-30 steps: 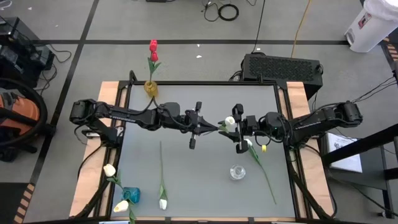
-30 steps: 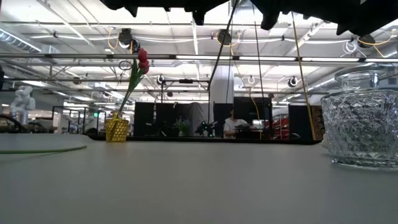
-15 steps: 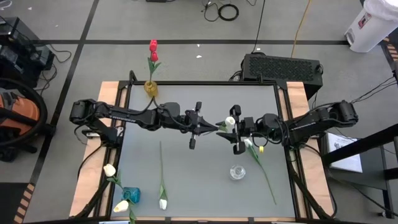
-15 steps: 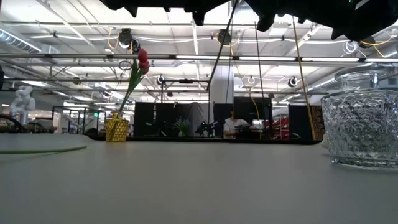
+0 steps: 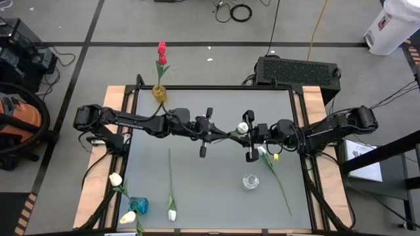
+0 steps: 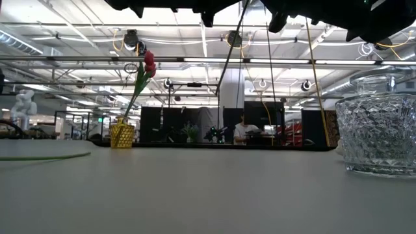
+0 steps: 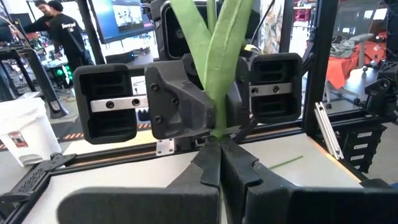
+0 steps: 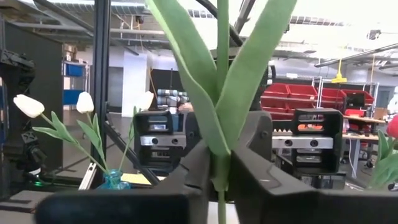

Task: Sort flowers into vase by color
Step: Put the top white tulip into the transparent vase

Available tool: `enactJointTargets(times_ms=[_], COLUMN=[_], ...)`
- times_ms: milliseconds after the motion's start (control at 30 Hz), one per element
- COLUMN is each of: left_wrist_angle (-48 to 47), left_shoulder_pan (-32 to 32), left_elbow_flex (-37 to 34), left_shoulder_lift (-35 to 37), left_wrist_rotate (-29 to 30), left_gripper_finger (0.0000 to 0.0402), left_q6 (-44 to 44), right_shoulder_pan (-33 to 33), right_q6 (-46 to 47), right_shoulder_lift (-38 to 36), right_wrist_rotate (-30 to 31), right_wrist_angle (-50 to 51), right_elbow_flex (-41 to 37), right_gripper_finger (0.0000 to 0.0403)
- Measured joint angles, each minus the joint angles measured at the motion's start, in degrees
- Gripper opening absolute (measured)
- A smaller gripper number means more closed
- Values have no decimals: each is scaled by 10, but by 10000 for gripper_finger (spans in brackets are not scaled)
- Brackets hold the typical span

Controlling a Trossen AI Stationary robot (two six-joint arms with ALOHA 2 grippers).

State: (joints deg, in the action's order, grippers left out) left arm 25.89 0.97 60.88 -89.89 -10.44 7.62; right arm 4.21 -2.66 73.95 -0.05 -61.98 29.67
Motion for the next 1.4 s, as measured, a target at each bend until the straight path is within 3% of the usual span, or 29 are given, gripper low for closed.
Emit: enactJointTargets(times_ms=[133,633,1033,1200,1400], left_wrist_angle=[-5,-14,-67,-76,-121], left_shoulder_pan=[0,0,-3,-3,-3], left_elbow_flex=[0,0,0,0,0], left_shoulder_lift=[0,0,0,0,28], left_wrist_rotate=[0,42,153,173,185], left_gripper_finger=[2,29,30,30,30], left_q6=[-11,-13,-12,-12,-12], right_shoulder_pan=[0,0,24,56,105], right_q6=[0,-8,-12,-11,12], right_shoulder_lift=[0,-17,-190,-280,-338], right_wrist_rotate=[2,36,47,47,48], right_wrist_angle=[0,24,274,395,456], right_elbow_flex=[0,0,0,0,0], right_gripper_finger=[9,2,1,0,0])
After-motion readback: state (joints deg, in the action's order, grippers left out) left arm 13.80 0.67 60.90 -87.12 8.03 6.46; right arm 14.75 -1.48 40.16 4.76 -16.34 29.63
